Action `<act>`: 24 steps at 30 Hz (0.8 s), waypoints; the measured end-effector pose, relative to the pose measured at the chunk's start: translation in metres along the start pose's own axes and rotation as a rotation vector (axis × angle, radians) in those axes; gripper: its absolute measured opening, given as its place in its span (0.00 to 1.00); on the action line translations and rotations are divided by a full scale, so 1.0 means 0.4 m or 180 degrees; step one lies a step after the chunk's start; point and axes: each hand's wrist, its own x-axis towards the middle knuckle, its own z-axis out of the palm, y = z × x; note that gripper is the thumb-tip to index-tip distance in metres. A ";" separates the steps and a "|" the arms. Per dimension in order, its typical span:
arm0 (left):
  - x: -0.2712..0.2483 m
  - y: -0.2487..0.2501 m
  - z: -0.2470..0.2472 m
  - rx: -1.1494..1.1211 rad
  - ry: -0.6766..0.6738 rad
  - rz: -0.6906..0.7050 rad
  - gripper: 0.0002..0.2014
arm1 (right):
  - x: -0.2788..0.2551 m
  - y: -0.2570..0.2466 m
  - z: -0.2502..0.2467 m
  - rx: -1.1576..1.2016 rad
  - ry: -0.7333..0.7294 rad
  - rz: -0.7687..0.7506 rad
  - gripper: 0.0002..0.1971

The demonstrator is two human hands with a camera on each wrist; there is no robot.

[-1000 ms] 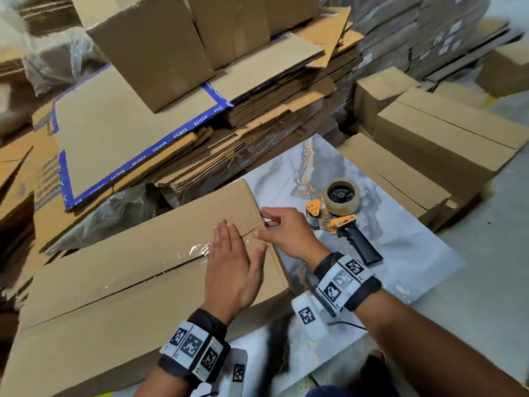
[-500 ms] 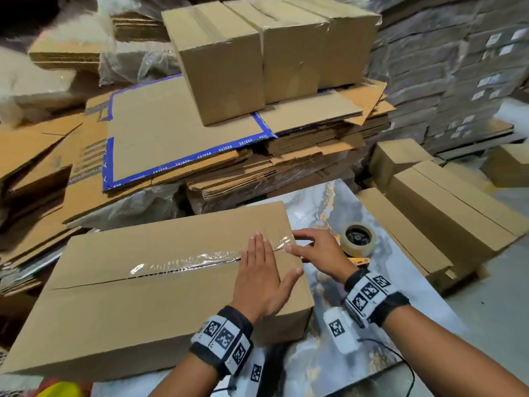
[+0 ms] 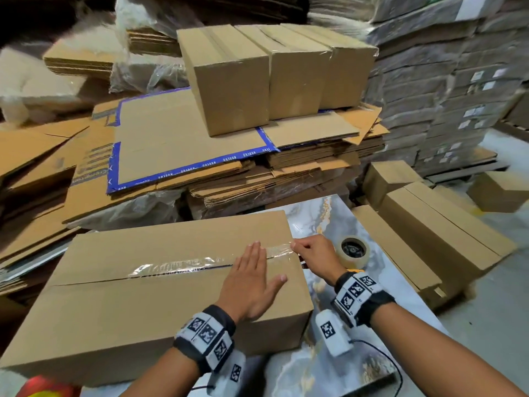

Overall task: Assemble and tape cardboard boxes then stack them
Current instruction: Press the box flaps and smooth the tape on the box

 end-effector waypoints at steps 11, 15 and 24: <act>-0.017 -0.021 -0.007 0.0095 -0.0012 -0.0050 0.47 | -0.026 -0.004 0.016 0.0188 0.0323 0.0081 0.10; -0.021 -0.031 -0.008 0.0153 0.0055 -0.0335 0.51 | -0.033 -0.013 0.021 0.0181 0.0412 0.0128 0.09; -0.030 -0.019 -0.017 0.0072 -0.0005 0.0421 0.38 | -0.106 -0.105 0.081 -0.1300 0.0525 -0.0195 0.20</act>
